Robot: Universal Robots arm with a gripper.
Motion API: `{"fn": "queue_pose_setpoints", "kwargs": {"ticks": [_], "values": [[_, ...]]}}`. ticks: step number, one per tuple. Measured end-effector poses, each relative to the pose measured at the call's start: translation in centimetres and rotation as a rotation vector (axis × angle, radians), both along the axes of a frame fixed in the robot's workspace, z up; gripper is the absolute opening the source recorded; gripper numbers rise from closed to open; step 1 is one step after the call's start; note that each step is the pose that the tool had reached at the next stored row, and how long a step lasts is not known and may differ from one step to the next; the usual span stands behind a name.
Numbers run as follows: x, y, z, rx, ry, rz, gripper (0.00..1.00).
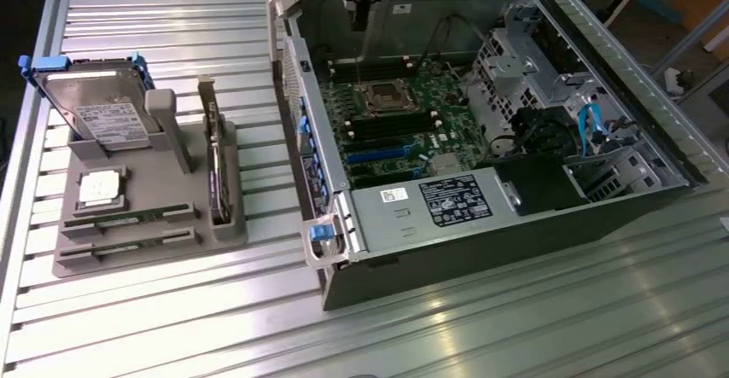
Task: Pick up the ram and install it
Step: 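Reach for the ram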
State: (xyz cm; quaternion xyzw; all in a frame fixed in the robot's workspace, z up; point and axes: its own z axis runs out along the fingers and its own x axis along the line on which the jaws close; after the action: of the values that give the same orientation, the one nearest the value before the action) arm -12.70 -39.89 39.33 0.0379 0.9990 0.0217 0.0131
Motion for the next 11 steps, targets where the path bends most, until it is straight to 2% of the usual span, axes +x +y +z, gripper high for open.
{"fn": "queue_pose_setpoints", "kwargs": {"ticks": [11], "values": [[-1.5,0.0,0.0,-0.0001,0.0,0.0,0.11]]}}
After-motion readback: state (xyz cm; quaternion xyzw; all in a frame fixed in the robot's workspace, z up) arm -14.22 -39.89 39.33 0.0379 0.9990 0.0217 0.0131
